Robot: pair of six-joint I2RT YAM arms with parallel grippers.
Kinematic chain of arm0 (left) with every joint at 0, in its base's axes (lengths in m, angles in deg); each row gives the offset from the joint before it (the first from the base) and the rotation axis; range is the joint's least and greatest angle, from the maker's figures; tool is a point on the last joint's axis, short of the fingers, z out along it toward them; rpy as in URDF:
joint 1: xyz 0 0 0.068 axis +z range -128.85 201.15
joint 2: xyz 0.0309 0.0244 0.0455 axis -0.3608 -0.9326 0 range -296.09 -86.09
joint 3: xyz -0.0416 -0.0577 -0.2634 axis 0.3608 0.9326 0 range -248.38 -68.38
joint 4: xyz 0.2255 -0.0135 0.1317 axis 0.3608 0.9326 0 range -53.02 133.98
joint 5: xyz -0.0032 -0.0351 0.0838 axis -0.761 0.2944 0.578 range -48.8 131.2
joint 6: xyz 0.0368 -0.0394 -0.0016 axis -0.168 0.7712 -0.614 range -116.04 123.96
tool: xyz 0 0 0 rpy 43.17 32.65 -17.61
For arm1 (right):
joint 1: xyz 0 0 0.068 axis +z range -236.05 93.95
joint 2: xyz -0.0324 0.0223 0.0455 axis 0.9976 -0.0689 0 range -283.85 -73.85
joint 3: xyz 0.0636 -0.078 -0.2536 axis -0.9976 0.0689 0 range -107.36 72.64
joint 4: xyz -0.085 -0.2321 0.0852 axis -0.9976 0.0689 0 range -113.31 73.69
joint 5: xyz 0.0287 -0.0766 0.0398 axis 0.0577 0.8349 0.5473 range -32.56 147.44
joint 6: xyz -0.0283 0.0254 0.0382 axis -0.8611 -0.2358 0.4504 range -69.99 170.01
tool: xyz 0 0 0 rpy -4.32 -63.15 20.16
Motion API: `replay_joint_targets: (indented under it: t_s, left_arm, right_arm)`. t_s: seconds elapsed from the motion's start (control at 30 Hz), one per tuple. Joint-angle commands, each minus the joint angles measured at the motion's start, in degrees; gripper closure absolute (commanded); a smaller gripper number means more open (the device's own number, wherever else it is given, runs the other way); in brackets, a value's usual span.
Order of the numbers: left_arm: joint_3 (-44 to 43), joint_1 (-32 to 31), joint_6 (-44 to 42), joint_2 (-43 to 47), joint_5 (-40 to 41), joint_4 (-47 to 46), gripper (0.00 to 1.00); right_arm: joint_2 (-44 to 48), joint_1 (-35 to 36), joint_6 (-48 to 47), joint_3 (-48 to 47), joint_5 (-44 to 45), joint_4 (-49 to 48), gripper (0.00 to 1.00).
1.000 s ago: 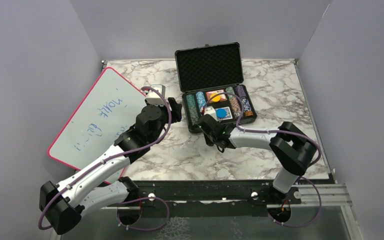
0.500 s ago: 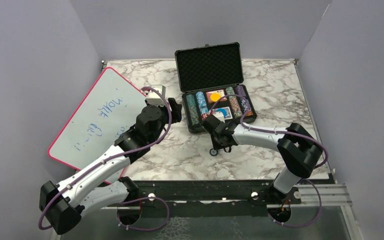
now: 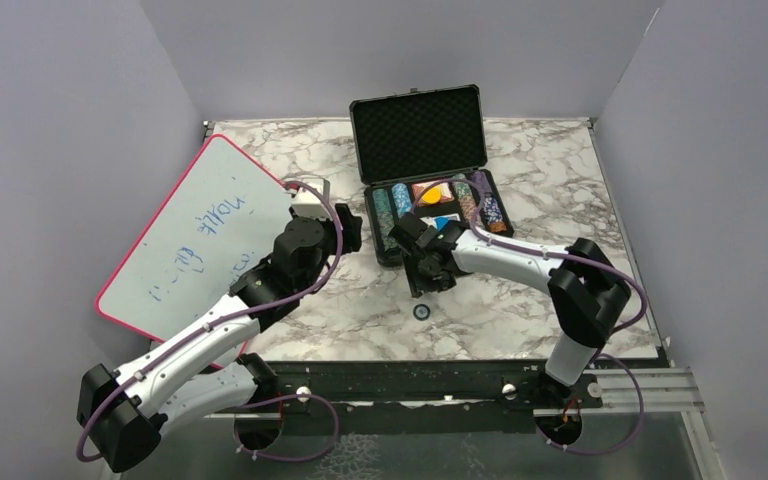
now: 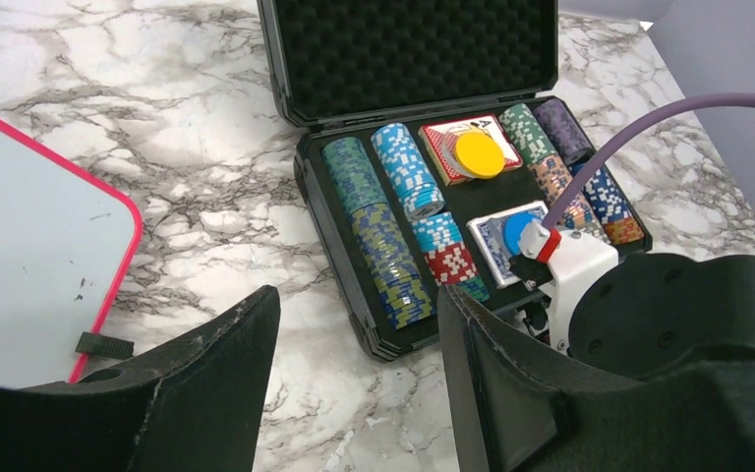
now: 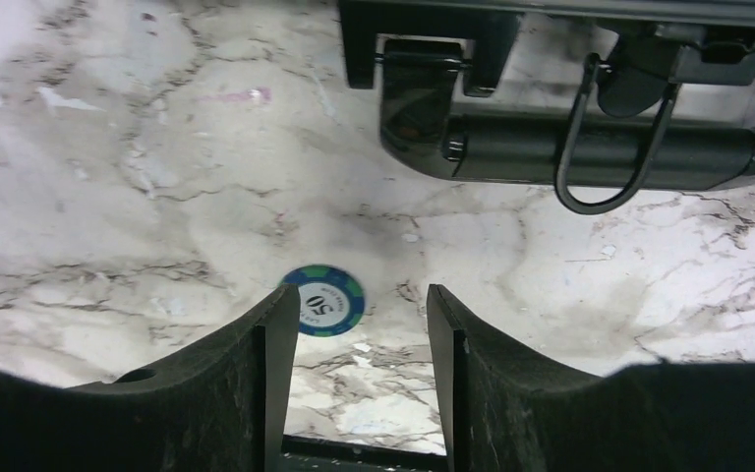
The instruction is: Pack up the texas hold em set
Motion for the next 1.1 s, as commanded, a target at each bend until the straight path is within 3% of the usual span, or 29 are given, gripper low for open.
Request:
replay_joint_targets:
  t_s: [0.0,0.37,0.77,0.87,0.97,1.07]
  left_arm:
    - [1.7,0.4,2.3,1.5,1.6,0.5,0.37]
    - [3.9,1.0,3.5,3.1,2.4,1.4,0.33]
    - [4.7,1.4,3.7,4.0,0.9,2.0,0.3]
    - [5.9,1.4,3.9,4.1,-1.9,1.3,0.26]
    - [7.0,1.4,4.7,3.7,-4.8,0.7,0.17]
    - [8.0,1.4,5.5,3.6,-6.4,0.4,0.12]
  right_arm:
    - [-1.7,1.0,-0.6,-2.6,-4.7,3.2,0.45]
    - [-7.2,3.0,-0.4,-2.5,-7.0,2.5,0.43]
    - [-9.4,3.0,2.4,2.2,-4.9,-0.9,0.63]
    - [-8.8,3.0,2.9,2.5,-4.4,-1.5,0.61]
    - [-8.8,3.0,3.1,2.5,-4.0,-2.1,0.51]
    - [-9.9,3.0,3.4,2.5,-3.6,-2.7,0.48]
